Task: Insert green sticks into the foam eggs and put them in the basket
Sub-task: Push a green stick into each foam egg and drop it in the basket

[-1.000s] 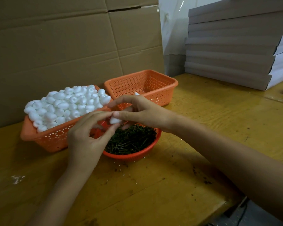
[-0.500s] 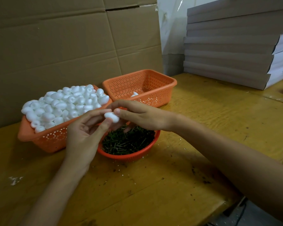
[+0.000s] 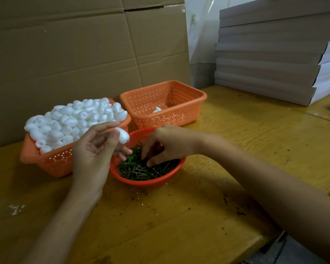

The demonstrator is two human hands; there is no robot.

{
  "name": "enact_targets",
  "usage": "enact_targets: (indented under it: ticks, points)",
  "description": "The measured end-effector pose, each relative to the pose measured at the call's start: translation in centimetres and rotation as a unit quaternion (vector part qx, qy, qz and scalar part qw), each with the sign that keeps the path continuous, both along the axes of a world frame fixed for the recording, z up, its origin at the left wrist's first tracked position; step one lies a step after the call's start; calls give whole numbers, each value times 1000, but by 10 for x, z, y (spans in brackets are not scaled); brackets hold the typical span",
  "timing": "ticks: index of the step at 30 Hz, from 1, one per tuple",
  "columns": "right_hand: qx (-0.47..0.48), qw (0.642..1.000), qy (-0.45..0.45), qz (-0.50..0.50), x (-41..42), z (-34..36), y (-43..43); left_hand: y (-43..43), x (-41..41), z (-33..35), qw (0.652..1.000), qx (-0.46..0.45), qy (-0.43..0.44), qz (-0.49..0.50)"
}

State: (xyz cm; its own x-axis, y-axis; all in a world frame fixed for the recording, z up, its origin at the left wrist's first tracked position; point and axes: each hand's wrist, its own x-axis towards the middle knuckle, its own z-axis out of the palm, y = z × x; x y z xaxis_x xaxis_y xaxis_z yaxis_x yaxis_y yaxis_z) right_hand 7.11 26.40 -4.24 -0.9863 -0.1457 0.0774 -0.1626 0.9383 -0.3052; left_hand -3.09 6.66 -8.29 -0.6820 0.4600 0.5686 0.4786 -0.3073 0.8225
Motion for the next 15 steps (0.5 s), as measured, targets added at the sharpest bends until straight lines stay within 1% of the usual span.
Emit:
enact_targets:
  ticks: [9,13,15]
  points:
    - [-21,1000,-1,12,1,1,1,0,2,1,1000,-13,12,6]
    - [-31,999,1,39,1,1,2,1,2,1,1000,-19,16,9]
    - [-56,997,-9,52,1,2,3,1,2,1,1000,-21,18,9]
